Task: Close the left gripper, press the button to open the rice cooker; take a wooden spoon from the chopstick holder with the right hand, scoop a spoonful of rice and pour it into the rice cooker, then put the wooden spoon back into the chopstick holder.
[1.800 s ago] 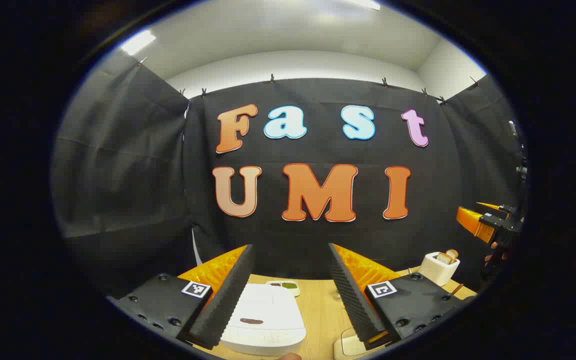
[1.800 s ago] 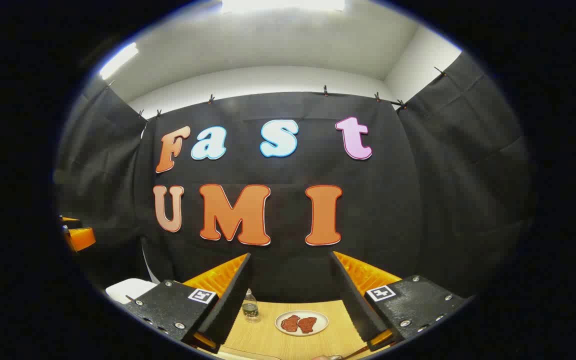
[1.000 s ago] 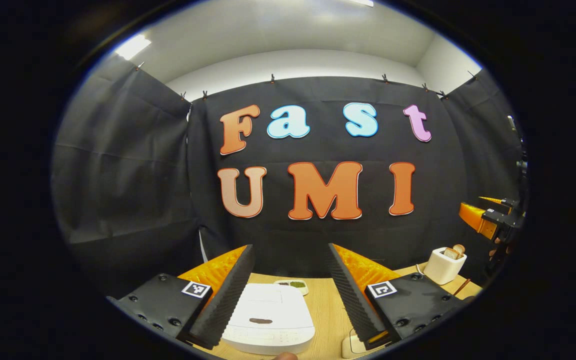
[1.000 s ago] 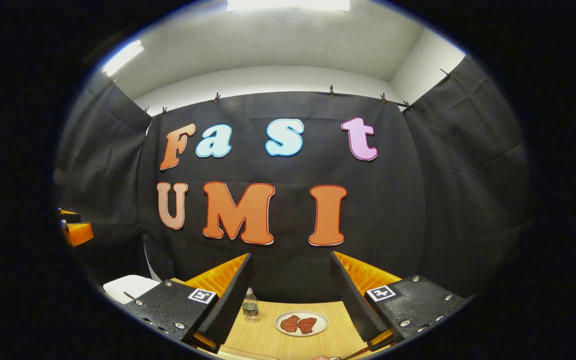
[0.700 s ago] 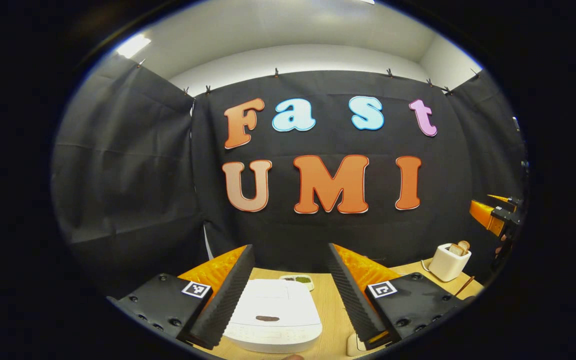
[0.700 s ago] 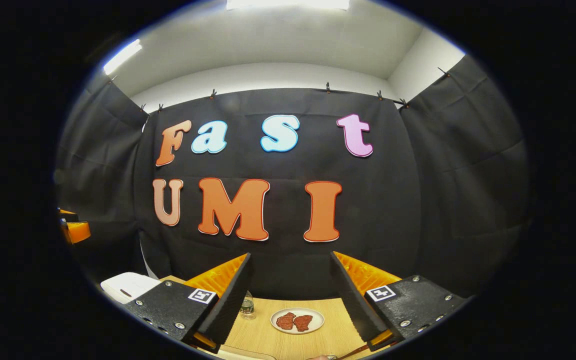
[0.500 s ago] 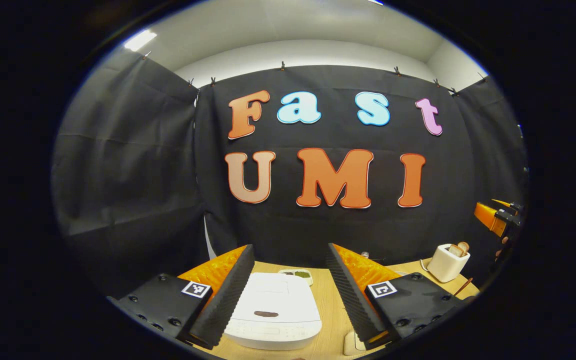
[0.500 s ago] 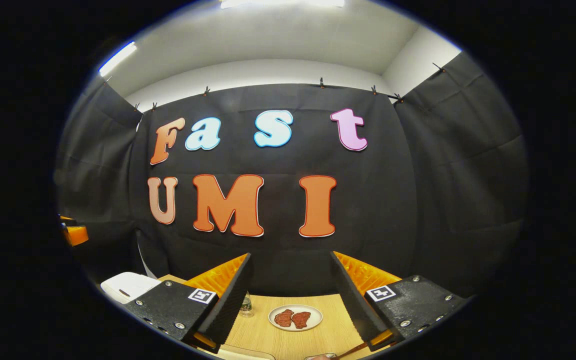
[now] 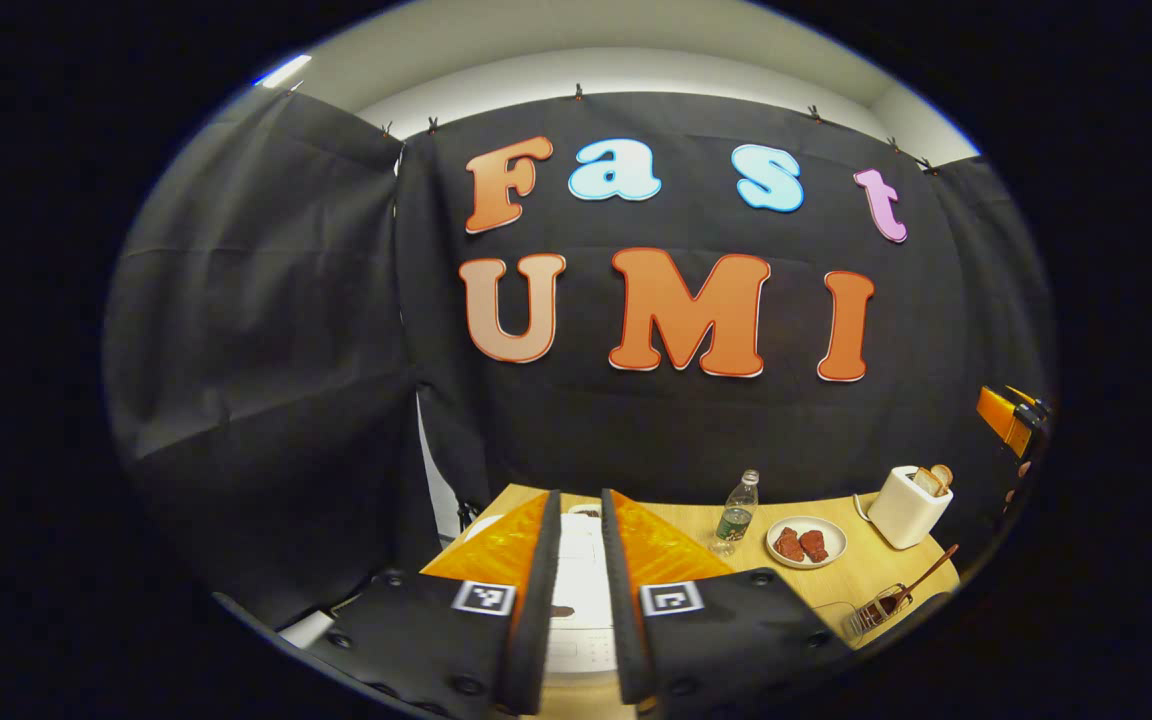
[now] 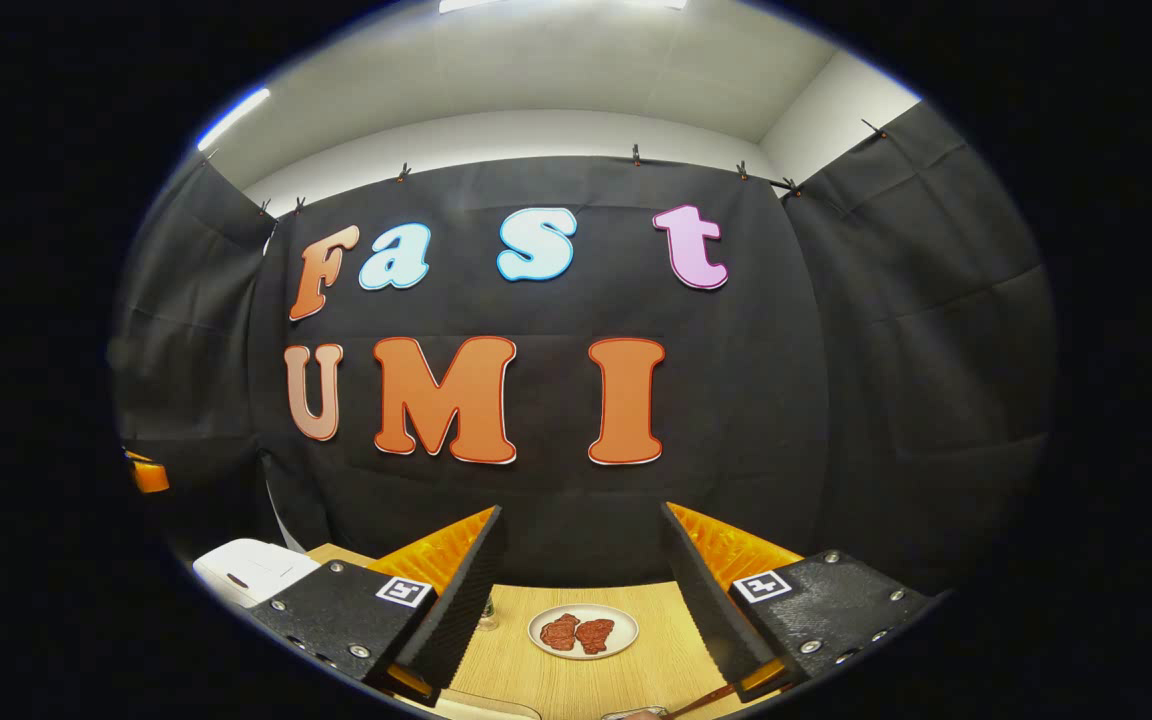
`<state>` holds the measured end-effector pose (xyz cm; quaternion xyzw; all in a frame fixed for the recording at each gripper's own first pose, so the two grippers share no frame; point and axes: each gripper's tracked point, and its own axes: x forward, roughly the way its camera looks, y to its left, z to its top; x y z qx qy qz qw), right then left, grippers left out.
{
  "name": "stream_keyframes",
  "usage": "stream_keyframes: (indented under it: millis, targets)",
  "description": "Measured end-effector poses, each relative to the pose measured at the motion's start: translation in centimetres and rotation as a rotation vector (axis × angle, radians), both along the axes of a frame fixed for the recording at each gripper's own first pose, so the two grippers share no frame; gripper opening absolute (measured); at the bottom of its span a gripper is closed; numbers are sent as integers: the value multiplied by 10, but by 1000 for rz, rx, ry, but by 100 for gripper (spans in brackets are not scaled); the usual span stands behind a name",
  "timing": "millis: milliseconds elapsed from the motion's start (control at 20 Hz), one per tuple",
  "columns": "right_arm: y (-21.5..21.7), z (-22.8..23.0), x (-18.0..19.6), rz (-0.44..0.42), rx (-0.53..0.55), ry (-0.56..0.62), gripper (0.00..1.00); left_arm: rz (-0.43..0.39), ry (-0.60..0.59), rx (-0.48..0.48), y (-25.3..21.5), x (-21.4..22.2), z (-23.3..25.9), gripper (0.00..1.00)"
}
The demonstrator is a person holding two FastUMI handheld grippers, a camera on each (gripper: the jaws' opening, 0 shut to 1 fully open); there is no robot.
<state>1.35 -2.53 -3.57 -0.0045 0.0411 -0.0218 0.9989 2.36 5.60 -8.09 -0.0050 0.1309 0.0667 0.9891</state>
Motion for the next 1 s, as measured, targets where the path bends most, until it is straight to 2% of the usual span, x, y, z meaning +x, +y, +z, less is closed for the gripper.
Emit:
stream_keyframes:
  millis: [50, 100, 150, 200, 350, 400, 450, 500, 550, 800, 850, 900, 1000]
  targets:
    - [0, -3, 0, 3, 5, 6, 94, 17, 45, -13, 4, 1, -12, 20]
    - [1, -4, 0, 7, 11, 10, 99, 7, 76, -40, 1, 0, -19, 7]
    - [1, -6, 0, 7, 10, 12, 94, 26, 100, -70, 4, 4, -36, 5]
    - [0, -8, 1, 5, 4, 13, 99, 37, 137, -105, 8, 4, -40, 5]
    - [-6, -12, 3, -3, -15, 19, 99, 40, 287, -219, 12, 8, -69, 2]
    - [-9, -14, 2, -9, -18, 22, 94, 45, 339, -268, 15, 10, -80, 5]
    - [-12, -16, 3, -15, -21, 24, 94, 52, 390, -313, 18, 12, -89, 5]
    - [-16, -18, 2, -24, -24, 29, 94, 60, 427, -342, 23, 15, -99, 2]
    - [-21, -21, 2, -33, -26, 36, 94, 61, 459, -358, 26, 19, -107, 5]
    - [-46, -43, -6, -89, -38, 96, 94, 40, 618, -466, 27, 33, -141, 5]
    - [-51, -46, -7, -99, -40, 106, 99, 46, 649, -478, 30, 35, -148, 5]
    - [-56, -50, -8, -109, -43, 115, 94, 44, 681, -487, 29, 34, -156, 5]
    - [-64, -54, -9, -127, -48, 125, 94, 40, 736, -531, 24, 36, -171, 5]
